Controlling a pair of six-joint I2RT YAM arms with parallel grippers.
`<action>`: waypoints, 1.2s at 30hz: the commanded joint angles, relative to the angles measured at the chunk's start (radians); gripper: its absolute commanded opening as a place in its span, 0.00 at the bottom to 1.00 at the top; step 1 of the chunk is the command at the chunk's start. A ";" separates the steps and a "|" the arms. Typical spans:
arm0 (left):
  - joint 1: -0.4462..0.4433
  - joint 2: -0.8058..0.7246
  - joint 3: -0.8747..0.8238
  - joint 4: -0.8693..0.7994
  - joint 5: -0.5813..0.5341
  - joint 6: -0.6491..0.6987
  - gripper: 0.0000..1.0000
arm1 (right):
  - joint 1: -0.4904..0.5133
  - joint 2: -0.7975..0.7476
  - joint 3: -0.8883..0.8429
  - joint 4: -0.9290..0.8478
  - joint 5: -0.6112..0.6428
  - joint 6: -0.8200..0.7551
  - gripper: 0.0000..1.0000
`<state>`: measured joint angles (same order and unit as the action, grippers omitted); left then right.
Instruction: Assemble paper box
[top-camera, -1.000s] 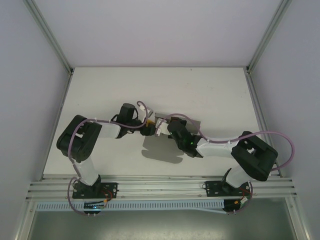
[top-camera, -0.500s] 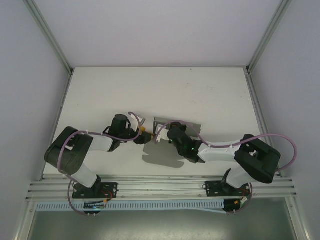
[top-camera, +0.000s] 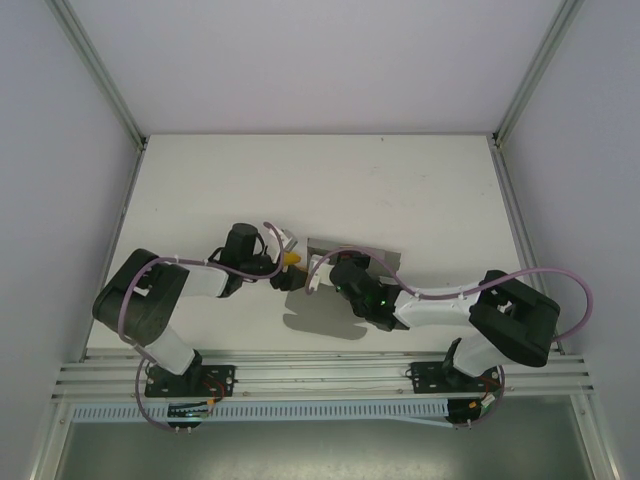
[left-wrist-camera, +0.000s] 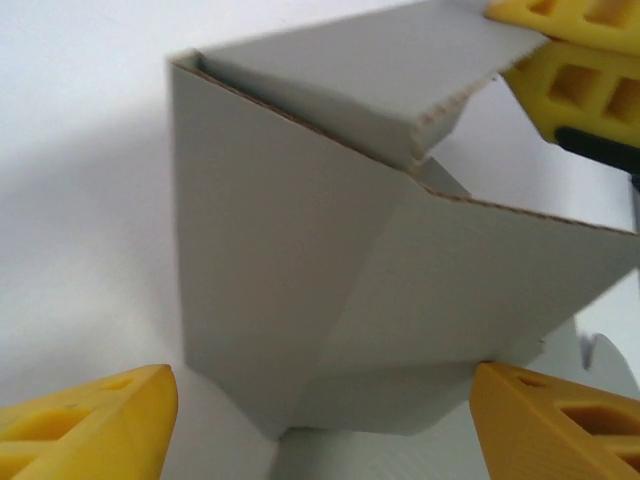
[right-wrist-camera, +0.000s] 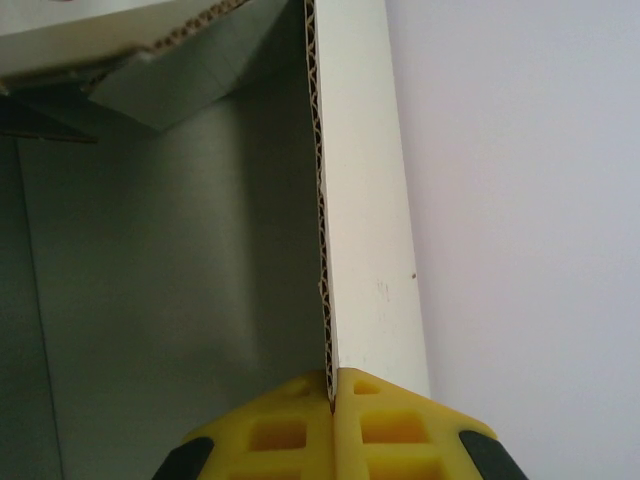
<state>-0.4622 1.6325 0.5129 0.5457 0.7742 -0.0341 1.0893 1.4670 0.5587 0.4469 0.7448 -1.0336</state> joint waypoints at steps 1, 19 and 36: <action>-0.003 -0.007 -0.022 0.017 0.108 0.038 0.77 | 0.012 0.018 0.009 -0.103 -0.018 0.020 0.00; -0.003 -0.307 -0.071 -0.120 -0.405 -0.165 0.87 | -0.006 -0.003 0.009 -0.087 -0.038 0.007 0.00; 0.134 -0.291 0.073 -0.288 -0.513 -0.269 0.88 | -0.275 0.129 0.125 0.224 -0.316 -0.264 0.00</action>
<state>-0.3828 1.3266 0.5388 0.2836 0.2352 -0.2611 0.8272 1.5650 0.6621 0.5873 0.5014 -1.2430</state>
